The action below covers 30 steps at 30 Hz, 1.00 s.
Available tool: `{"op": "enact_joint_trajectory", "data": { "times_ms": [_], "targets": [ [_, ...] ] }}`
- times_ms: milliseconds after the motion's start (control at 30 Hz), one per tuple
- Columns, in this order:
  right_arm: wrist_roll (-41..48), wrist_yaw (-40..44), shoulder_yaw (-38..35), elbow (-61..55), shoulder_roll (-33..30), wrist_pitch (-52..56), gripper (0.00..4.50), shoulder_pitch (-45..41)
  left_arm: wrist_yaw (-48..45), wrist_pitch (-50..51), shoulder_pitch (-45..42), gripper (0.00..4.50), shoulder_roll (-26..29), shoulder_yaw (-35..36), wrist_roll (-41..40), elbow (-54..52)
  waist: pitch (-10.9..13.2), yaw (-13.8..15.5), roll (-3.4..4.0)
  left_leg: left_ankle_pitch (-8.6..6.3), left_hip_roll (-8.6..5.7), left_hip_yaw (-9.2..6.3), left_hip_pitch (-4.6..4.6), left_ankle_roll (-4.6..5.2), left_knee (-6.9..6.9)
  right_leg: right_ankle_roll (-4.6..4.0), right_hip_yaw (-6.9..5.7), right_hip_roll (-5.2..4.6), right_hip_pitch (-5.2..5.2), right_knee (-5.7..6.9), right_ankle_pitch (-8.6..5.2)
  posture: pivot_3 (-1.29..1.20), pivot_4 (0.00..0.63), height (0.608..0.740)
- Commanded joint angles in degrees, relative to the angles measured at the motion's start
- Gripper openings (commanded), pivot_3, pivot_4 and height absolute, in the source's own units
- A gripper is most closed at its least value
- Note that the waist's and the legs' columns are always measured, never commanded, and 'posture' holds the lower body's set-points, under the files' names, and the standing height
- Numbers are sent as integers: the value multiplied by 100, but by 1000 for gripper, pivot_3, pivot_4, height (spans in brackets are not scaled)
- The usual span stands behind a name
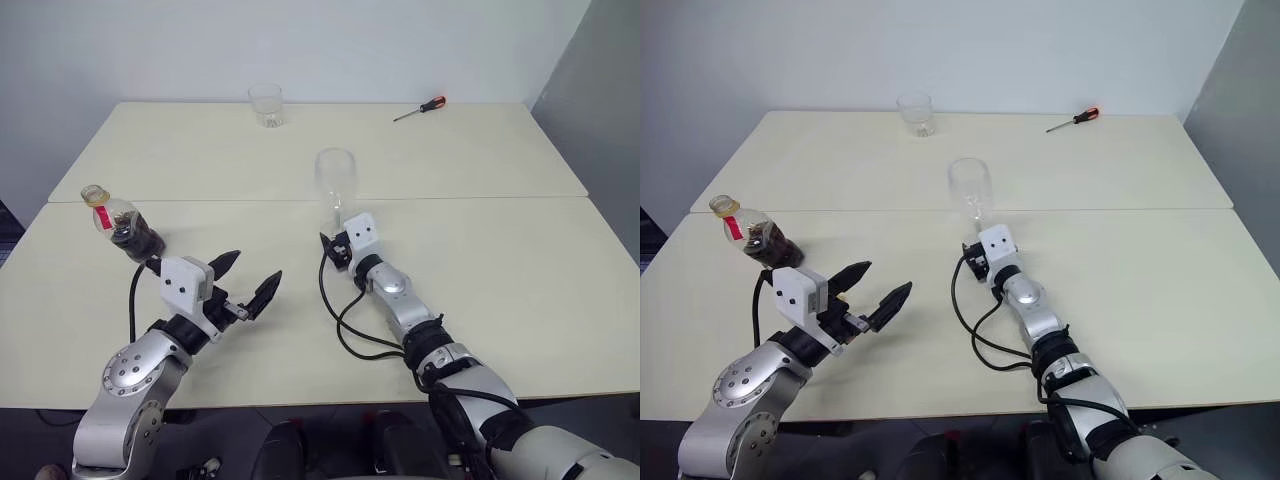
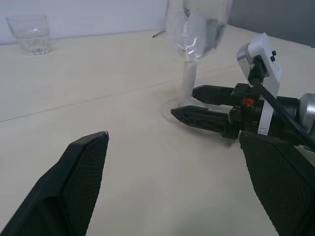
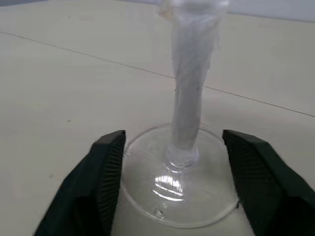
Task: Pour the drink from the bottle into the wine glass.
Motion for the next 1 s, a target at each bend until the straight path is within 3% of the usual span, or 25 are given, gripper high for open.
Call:
{"op": "enact_joint_trajectory", "data": {
  "times_ms": [33, 233, 367, 700, 1000],
  "targets": [
    [-64, 83, 64, 1, -49, 109, 4483, 159, 33, -29, -31, 4500, 34, 37, -10, -170, 0, 2, 0, 0, 0, 0, 0, 0, 0, 0, 0, 0, 0, 0, 0, 0, 150, 740],
    [-40, 180, 68, -293, -161, 210, 4483, 298, 6, -43, -16, 4500, 38, 45, -7, -160, 0, 9, 0, 0, -1, 1, -1, 0, 1, 0, 1, -2, 1, -1, 0, 0, 150, 740],
    [14, 478, 118, -1099, -398, 542, 4483, 752, -7, -34, 50, 4500, 48, 69, -10, -183, -1, 34, -1, 0, 0, 0, -4, 0, 1, 1, -2, -5, 2, -4, 0, 0, 150, 740],
    [673, 1991, 103, -5270, -2033, 2412, 4483, 3106, 457, 199, 702, 4500, -132, 201, -10, -539, -2, 177, -5, 0, -12, -16, -5, 0, 6, 10, -13, -29, 21, -24, -2, 0, 150, 740],
    [2356, 2573, -417, -8380, -2850, 4110, 4483, 4094, 1754, 299, 425, 4500, -622, 607, 512, -184, 12, 132, 6, -2, -8, -24, 38, 0, -9, 39, -19, 8, 83, -87, -17, 0, 150, 740]
  ]
}}
